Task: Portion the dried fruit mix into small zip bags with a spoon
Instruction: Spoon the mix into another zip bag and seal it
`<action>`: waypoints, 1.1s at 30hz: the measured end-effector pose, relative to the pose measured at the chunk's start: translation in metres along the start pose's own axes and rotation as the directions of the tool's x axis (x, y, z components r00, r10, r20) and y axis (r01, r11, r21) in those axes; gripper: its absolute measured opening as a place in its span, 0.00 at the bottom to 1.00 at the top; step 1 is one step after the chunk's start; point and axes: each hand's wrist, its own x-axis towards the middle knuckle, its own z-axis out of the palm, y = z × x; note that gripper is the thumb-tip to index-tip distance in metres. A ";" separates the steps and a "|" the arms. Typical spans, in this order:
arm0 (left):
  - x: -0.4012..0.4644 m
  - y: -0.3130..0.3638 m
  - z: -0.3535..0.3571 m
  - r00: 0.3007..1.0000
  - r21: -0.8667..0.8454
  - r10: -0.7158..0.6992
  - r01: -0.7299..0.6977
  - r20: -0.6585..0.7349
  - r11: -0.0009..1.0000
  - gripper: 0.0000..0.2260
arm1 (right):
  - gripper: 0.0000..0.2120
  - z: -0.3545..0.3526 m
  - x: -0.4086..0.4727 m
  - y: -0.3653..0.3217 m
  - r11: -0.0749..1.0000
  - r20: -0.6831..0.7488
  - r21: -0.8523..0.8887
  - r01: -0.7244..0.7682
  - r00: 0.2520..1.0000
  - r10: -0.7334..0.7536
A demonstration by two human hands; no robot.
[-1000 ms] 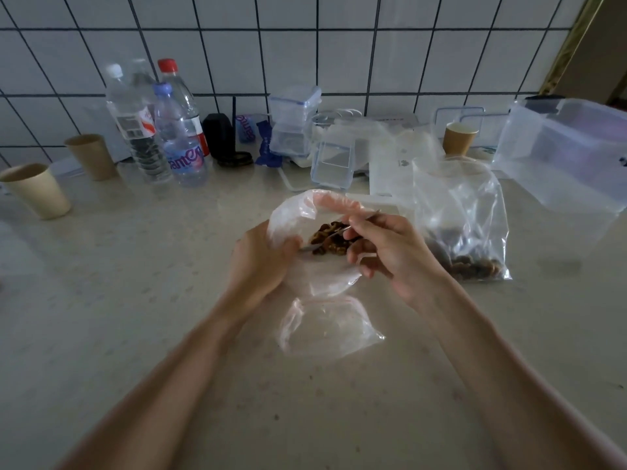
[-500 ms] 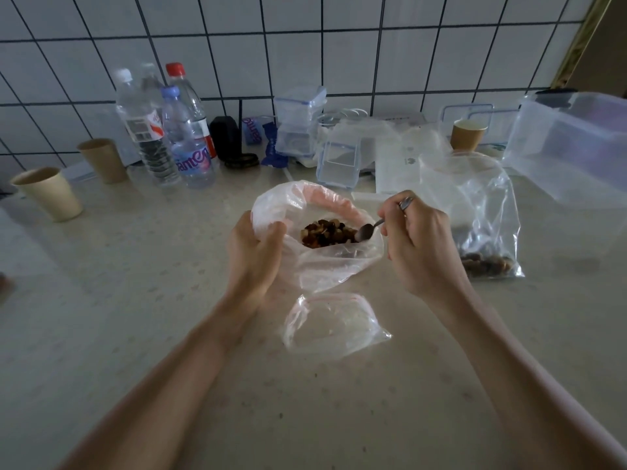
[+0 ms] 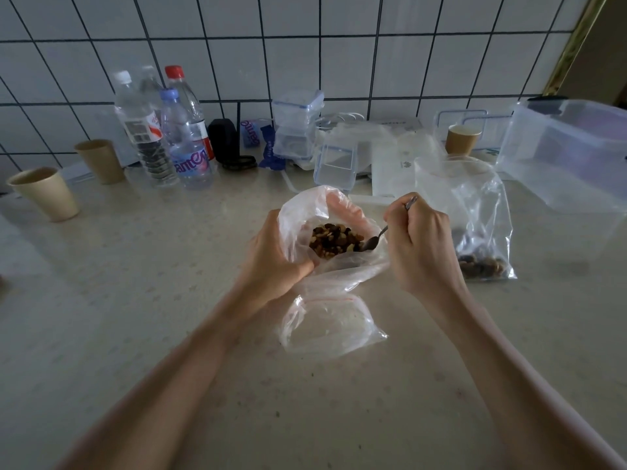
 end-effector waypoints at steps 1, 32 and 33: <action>-0.001 0.000 0.000 1.000 0.012 0.012 -0.012 0.001 1.000 0.37 | 0.16 0.001 0.000 0.002 0.999 0.004 0.016 -0.034 0.999 0.034; -0.004 0.017 -0.004 0.998 -0.194 -0.057 0.053 -0.012 0.980 0.17 | 0.11 0.019 -0.006 0.009 0.324 0.511 0.620 -0.715 0.681 0.524; -0.004 0.016 -0.005 0.998 -0.198 -0.057 0.052 -0.019 0.979 0.17 | 0.11 0.019 -0.006 0.009 0.313 0.512 0.624 -0.716 0.677 0.529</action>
